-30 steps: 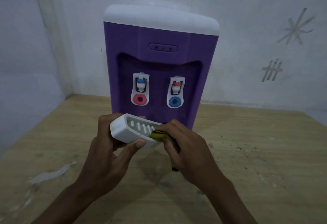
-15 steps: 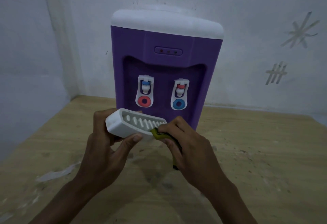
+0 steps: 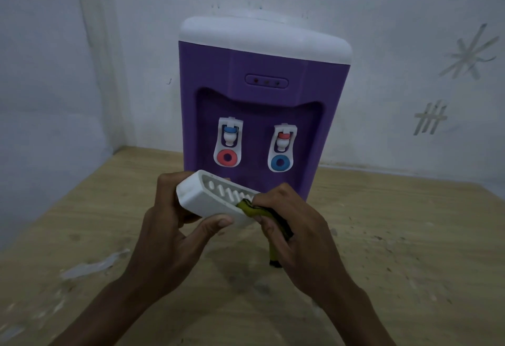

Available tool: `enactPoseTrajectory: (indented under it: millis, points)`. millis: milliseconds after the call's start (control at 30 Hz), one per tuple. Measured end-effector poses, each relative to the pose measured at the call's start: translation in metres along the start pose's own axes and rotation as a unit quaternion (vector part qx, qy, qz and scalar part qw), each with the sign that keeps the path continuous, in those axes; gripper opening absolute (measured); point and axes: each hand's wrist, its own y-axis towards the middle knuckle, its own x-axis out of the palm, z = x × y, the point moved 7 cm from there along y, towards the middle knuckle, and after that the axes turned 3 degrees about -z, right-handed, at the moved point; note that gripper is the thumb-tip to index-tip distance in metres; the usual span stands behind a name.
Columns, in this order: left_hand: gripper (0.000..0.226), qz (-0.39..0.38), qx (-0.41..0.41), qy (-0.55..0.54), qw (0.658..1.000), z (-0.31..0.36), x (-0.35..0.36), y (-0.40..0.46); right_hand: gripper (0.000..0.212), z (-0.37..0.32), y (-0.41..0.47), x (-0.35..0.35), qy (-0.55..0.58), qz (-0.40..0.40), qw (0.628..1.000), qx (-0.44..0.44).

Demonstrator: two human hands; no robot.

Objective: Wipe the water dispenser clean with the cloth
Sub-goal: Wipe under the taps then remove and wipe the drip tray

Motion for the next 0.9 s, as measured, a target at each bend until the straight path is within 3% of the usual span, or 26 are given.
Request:
enactPoseTrajectory:
  millis: [233,400,500,600,733,900]
  points:
    - [0.06,-0.042,-0.007,0.004,0.999,-0.007,0.009,-0.003,0.017,-0.032,0.007,0.001,0.102,0.045,0.993,-0.048]
    - [0.068,-0.047,0.015,0.003,0.999,-0.005,0.011,-0.003,0.018,-0.034,0.003,0.002,0.084,0.046,0.993,-0.063]
    - [0.059,-0.024,0.005,-0.005,1.0,-0.007,0.005,-0.001,0.019,-0.023,-0.001,-0.002,0.059,0.04,0.996,-0.053]
    - [0.054,-0.052,0.002,0.004,0.999,-0.011,0.012,-0.003,0.018,-0.028,0.0,-0.001,0.051,0.049,0.996,-0.053]
    - [0.047,-0.105,0.059,0.025,0.992,-0.015,0.023,-0.01,0.018,-0.053,0.005,0.006,0.029,0.065,0.994,-0.081]
    - [0.052,-0.11,0.053,0.038,0.992,-0.016,0.023,-0.012,0.021,-0.046,0.007,0.007,-0.009,0.079,0.995,-0.057]
